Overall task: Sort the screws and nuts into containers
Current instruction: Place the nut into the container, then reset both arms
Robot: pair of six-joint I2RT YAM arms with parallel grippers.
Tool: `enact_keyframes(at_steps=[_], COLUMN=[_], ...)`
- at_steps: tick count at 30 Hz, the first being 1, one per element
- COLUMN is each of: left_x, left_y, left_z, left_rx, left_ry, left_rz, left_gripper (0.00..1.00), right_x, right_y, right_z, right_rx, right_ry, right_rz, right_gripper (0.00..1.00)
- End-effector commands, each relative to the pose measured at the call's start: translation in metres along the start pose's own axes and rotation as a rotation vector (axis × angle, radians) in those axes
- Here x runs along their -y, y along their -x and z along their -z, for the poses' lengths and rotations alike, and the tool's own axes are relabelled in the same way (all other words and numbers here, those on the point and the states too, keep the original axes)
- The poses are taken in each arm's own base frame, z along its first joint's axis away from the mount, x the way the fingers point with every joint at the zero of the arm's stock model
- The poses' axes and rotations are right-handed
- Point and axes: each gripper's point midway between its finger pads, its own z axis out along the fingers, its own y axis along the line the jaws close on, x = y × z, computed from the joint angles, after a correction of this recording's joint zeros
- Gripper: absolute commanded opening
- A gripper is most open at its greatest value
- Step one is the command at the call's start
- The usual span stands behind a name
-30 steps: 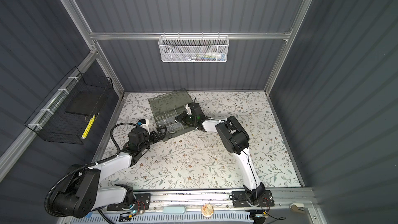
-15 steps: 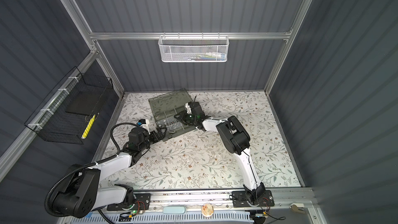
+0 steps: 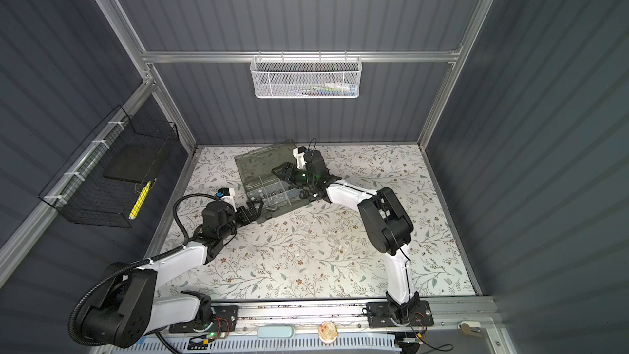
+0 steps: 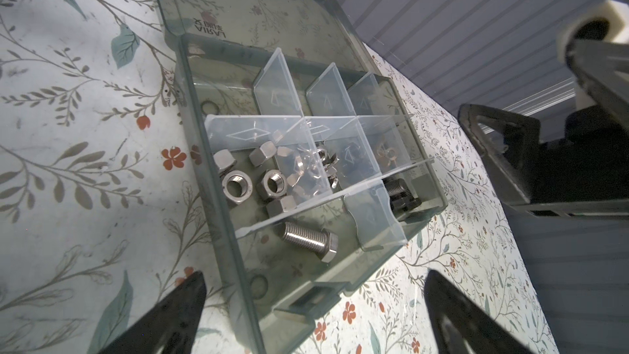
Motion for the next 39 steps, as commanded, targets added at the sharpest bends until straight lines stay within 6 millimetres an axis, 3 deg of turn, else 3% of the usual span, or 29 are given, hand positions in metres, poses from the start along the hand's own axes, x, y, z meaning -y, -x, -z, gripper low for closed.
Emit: enact_keyframes(at_steps=[1,2,4,8,13,17,21,24,27,32,34,39], left_x=[-0.007,-0.009,-0.014,-0.017,-0.022,-0.031,-0.047,-0.064,-0.085,-0.103,-0.117,-0.137], left_y=[0.002,0.003,0.005,0.011,0.012,0.012,0.014,0.018,0.035,0.072,0.082,0.089], left_z=[0.006,0.007,0.010,0.017,0.021,0.020,0.025,0.034,0.049,0.081,0.098,0.104], left_rx=[0.018,0.023,0.031,0.065,0.080,0.088,0.114,0.146,0.193,0.314,0.385,0.457], left_ry=[0.029,0.041,0.078,0.109,0.134,0.176,0.263,0.367,0.545,0.794,0.930,1.102], left_rz=[-0.019,-0.020,-0.023,-0.037,-0.040,-0.046,-0.059,-0.072,-0.087,-0.156,-0.190,-0.304], left_gripper=[1.00,1.00,1.00,1.00,1.00,1.00,1.00,1.00,1.00,1.00,1.00,1.00], right_x=[0.007,0.008,0.013,0.037,0.075,0.122,0.172,0.192,0.194,0.203,0.218,0.209], right_y=[0.006,0.008,0.013,0.026,0.042,0.047,0.039,0.031,0.025,0.026,0.024,0.038], right_z=[0.025,0.035,0.056,0.117,0.213,0.298,0.381,0.429,0.450,0.462,0.459,0.440], right_rx=[0.022,0.031,0.043,0.098,0.236,0.420,0.611,0.747,0.877,0.979,0.964,0.967], right_ry=[-0.066,-0.080,-0.106,-0.218,-0.441,-0.713,-1.035,-1.230,-1.293,-1.360,-1.399,-1.348], right_rz=[0.069,0.083,0.102,0.119,0.152,0.149,0.110,0.163,0.213,0.280,0.300,0.435], right_gripper=[0.87,0.97,0.99,0.99,0.99,0.99,0.99,0.99,0.99,0.99,0.99,0.99])
